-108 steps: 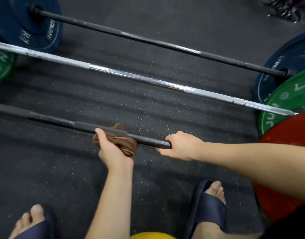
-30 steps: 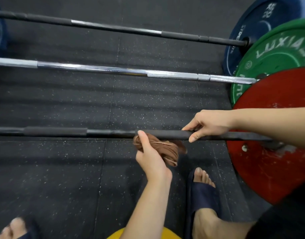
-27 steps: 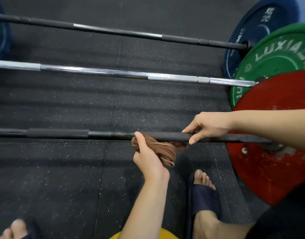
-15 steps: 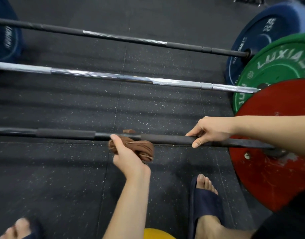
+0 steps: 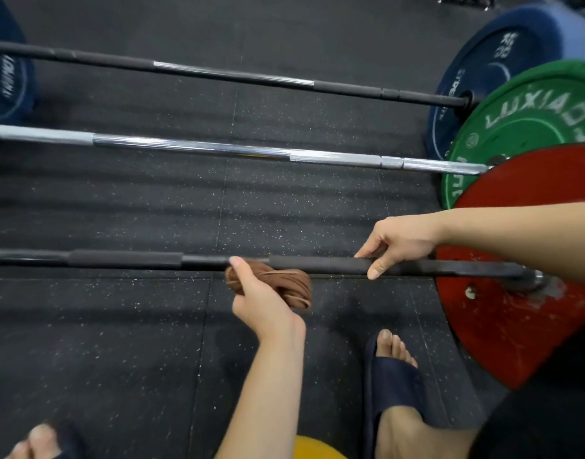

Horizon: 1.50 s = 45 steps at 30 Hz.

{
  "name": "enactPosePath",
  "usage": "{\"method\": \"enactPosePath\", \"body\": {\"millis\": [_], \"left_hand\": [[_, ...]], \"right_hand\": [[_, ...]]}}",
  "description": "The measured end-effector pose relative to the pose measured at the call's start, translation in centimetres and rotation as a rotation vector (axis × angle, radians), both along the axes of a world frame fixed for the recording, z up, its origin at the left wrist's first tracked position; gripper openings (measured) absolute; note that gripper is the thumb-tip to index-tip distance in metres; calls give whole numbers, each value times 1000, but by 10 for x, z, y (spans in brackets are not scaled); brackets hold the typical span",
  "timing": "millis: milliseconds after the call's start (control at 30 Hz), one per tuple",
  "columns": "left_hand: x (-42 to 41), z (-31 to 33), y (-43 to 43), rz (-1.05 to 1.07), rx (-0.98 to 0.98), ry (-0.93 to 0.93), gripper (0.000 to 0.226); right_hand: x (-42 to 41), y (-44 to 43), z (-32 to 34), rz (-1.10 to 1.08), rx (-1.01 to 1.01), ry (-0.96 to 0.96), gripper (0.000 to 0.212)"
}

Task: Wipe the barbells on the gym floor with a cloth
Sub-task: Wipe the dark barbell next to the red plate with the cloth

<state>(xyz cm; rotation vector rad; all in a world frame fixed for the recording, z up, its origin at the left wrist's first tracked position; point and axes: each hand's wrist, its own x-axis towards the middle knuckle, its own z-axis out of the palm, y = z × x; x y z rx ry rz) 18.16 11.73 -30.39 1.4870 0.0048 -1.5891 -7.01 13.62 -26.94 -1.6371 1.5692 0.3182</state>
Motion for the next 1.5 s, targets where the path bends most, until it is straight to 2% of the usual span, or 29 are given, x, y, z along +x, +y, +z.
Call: {"method": "enactPosePath", "body": {"millis": [133,467,633,833,1000,1200,1300,1433,1500], "left_hand": [[8,-4,-6,-6,-23,12,49],[-29,0,39,-243,-27,83,44],[-26,4,32,-198,-2,53,43],[-3,8,-4,-5,35,-27,42],[-15,7,16,-167,41,25,52],[-38,5,50,-304,-13,139,46],[-37,6,47,-274,18,133,46],[-20,9,21,-65,89,30,55],[-11,9,9,-17,96,6,52]], "right_hand": [[1,0,2,10,-17,13,47],[6,-9,3,79,-38,83,52],[3,-14,0,88,7,109,56],[2,-12,0,78,-2,63,55],[2,-11,2,65,15,36,54],[6,-16,6,-12,75,47,54],[6,-13,6,-4,63,56,53],[4,-10,2,15,20,71,57],[3,-11,0,15,20,74,58]]}}
